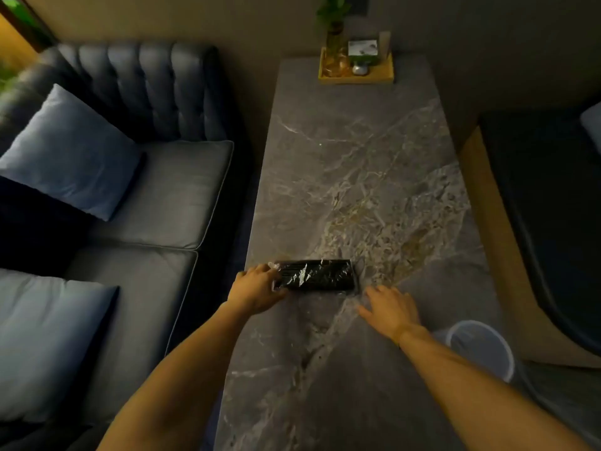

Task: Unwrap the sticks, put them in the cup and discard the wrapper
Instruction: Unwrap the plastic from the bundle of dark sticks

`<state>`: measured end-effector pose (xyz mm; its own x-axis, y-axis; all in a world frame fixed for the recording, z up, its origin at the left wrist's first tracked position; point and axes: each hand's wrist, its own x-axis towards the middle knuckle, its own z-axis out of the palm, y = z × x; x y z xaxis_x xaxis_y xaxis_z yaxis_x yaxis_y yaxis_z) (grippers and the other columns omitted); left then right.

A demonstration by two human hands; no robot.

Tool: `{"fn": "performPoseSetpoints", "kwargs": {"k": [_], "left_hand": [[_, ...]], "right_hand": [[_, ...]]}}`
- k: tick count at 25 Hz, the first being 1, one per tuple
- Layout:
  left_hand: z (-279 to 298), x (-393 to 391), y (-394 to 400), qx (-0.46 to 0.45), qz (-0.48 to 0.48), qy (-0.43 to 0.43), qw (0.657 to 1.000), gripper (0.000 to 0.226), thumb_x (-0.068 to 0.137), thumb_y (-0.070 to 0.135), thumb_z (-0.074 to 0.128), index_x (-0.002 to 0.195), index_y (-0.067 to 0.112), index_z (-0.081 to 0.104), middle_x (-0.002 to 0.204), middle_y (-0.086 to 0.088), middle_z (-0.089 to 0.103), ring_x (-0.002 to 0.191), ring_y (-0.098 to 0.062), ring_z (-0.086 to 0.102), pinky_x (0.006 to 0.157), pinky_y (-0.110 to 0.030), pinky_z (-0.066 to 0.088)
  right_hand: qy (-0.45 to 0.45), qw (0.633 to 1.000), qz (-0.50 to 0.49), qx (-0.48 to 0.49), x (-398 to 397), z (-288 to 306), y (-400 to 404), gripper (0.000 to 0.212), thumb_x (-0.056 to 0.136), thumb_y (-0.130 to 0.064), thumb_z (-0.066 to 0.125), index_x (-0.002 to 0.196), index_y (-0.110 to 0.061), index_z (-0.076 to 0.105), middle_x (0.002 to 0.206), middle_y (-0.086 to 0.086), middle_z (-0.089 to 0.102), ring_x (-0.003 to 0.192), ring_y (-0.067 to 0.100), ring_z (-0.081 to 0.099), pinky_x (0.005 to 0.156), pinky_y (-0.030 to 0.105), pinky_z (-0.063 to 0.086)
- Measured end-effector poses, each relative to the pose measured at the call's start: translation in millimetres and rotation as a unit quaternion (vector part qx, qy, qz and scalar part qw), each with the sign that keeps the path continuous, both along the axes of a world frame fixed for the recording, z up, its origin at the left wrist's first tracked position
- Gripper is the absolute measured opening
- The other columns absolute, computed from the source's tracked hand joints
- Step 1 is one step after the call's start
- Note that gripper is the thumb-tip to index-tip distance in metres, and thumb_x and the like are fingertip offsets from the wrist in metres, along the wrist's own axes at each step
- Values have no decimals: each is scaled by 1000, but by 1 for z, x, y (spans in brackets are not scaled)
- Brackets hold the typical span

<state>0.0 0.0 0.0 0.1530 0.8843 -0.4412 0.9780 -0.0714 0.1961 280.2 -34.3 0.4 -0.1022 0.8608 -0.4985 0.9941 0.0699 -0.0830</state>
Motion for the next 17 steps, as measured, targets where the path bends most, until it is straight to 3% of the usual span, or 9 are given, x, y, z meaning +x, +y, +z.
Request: {"fn": "performPoseSetpoints", "kwargs": {"k": [3, 11, 15, 17], "left_hand": [[-9, 2, 29, 22, -24, -5, 999, 50, 84, 53, 56, 129, 30, 55, 125, -4, 56, 115, -28, 55, 98, -44, 42], [-47, 6, 59, -46, -38, -23, 998, 61, 78, 53, 63, 132, 32, 46, 131, -3, 48, 121, -29, 49, 103, -48, 40], [-57, 7, 58, -49, -10, -68, 996, 53, 80, 49, 67, 127, 30, 52, 124, -4, 49, 116, -29, 48, 94, -48, 48], [-59, 8, 53, -41, 11, -88, 995, 52, 79, 47, 68, 126, 29, 55, 122, -4, 50, 115, -28, 48, 93, -45, 49]], "right_hand": [[15, 999, -24, -14, -5, -10, 24, 50, 89, -57, 44, 124, -21, 50, 129, 8, 57, 119, 29, 54, 91, 42, 46], [69, 989, -116, -57, -13, -44, 52, 73, 86, -66, 43, 141, -19, 35, 140, 10, 48, 120, 33, 52, 95, 45, 48], [193, 948, -239, -85, -18, -58, 57, 71, 83, -62, 54, 137, -17, 44, 134, 11, 54, 115, 32, 57, 93, 47, 50], [279, 900, -328, -72, -22, -63, 58, 60, 82, -52, 64, 126, -12, 53, 124, 12, 63, 108, 30, 61, 91, 47, 52]]}}
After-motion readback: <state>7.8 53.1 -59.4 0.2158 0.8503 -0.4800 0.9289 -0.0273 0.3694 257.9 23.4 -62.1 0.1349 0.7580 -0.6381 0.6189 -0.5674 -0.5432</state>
